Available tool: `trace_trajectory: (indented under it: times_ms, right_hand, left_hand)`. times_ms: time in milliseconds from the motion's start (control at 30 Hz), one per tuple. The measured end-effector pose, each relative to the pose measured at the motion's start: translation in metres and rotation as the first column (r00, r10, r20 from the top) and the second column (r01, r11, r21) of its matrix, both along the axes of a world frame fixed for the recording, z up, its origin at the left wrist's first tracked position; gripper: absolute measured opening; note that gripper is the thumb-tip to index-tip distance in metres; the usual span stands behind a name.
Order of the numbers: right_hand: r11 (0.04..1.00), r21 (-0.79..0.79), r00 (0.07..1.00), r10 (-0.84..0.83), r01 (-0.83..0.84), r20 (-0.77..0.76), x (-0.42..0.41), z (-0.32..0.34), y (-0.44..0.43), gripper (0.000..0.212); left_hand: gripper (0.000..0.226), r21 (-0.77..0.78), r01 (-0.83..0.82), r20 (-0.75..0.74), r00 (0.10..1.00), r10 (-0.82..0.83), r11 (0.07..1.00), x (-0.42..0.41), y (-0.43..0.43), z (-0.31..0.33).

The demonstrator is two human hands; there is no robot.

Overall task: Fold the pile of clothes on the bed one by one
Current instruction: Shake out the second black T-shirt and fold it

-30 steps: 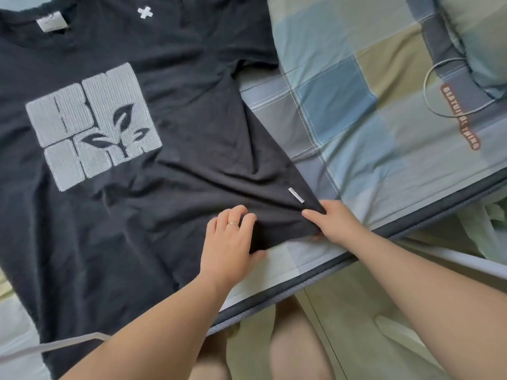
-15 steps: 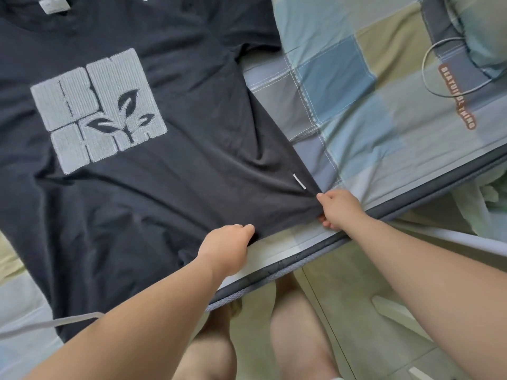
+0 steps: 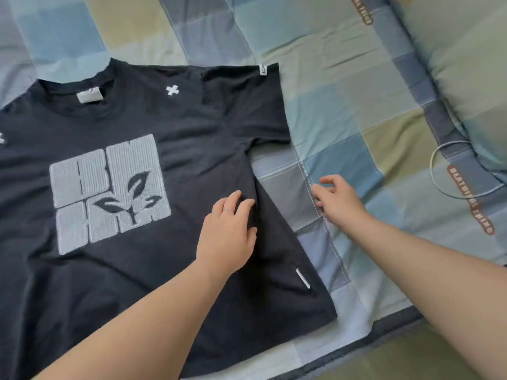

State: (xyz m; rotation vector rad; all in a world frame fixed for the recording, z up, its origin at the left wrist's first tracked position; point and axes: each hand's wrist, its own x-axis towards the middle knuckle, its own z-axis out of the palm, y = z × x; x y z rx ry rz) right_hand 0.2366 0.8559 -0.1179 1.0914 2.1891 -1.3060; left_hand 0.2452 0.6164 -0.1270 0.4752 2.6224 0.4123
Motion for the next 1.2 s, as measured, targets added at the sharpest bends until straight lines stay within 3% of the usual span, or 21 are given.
trace_trajectory:
  times_ms: [67, 133, 200, 300, 533, 633, 800, 867, 933, 967, 1033, 1067, 1133, 1200]
  right_hand:
    - [0.991, -0.12, 0.997, -0.07, 0.065, -0.039, -0.041, -0.002, 0.001, 0.063]
    - [0.967, -0.224, 0.99, -0.132, 0.119, -0.042, -0.083, -0.004, -0.001, 0.042]
    - [0.95, -0.285, 0.988, -0.148, 0.131, -0.041, -0.123, -0.011, -0.006, 0.042]
    - [0.963, -0.253, 0.99, -0.117, 0.093, -0.083, -0.176, -0.026, -0.018, 0.065]
    - [0.974, -0.193, 0.985, -0.138, 0.116, -0.103, -0.245, -0.044, -0.026, 0.034]
    - [0.973, -0.23, 0.99, -0.031, -0.001, -0.137, -0.247, -0.039, -0.026, 0.014]
    - [0.956, -0.101, 0.89, 0.214, -0.276, -0.402, -0.25, -0.014, -0.059, 0.015]
    - [0.875, -0.023, 0.807, 0.436, -0.484, -0.399, -0.248, 0.001, -0.089, 0.028]
    - [0.698, -0.038, 0.683, 0.685, -0.715, -0.251, -0.246, 0.018, -0.115, 0.052]
    - [0.62, -0.119, 0.631, 0.753, -0.775, -0.187, -0.246, 0.027, -0.125, 0.051]
    - [0.631, -0.223, 0.668, 0.718, -0.743, -0.195, -0.246, 0.039, -0.131, 0.029]
    - [0.708, -0.195, 0.733, 0.633, -0.678, -0.249, -0.247, 0.036, -0.13, 0.02]
    - [0.821, 0.089, 0.756, 0.556, -0.564, -0.345, -0.245, 0.024, -0.124, 0.017]
    - [0.7, 0.369, 0.641, 0.711, -0.611, -0.288, -0.237, 0.004, -0.126, 0.034]
  left_hand:
    - [0.062, -0.006, -0.061, -0.019, 0.998, 0.06, 0.998, -0.036, 0.01, -0.006]
    - [0.064, -0.001, -0.103, -0.048, 0.994, 0.103, 0.995, -0.074, 0.017, -0.014]
    - [0.064, 0.023, -0.152, -0.064, 0.986, 0.153, 0.988, -0.11, 0.021, -0.022]
    - [0.064, 0.062, -0.224, -0.09, 0.969, 0.229, 0.973, -0.161, 0.021, -0.034]
    - [0.068, -0.163, -0.349, -0.231, 0.923, 0.308, 0.923, -0.182, -0.056, -0.072]
    - [0.067, -0.143, -0.346, -0.25, 0.919, 0.305, 0.927, -0.176, -0.065, -0.081]
    - [0.068, -0.152, -0.345, -0.264, 0.917, 0.298, 0.926, -0.179, -0.064, -0.083]
    - [0.066, -0.145, -0.342, -0.274, 0.916, 0.294, 0.929, -0.18, -0.064, -0.085]
    - [0.066, -0.136, -0.343, -0.28, 0.913, 0.296, 0.93, -0.18, -0.065, -0.085]
    - [0.069, -0.15, -0.337, -0.276, 0.917, 0.289, 0.929, -0.18, -0.067, -0.086]
    - [0.076, -0.191, -0.316, -0.262, 0.929, 0.262, 0.929, -0.18, -0.068, -0.086]
    - [0.077, -0.18, -0.304, -0.256, 0.933, 0.254, 0.936, -0.181, -0.069, -0.085]
    - [0.072, -0.058, -0.314, -0.208, 0.932, 0.297, 0.947, -0.181, -0.073, -0.08]
    - [0.064, 0.034, -0.372, -0.184, 0.91, 0.372, 0.928, -0.174, -0.087, -0.073]
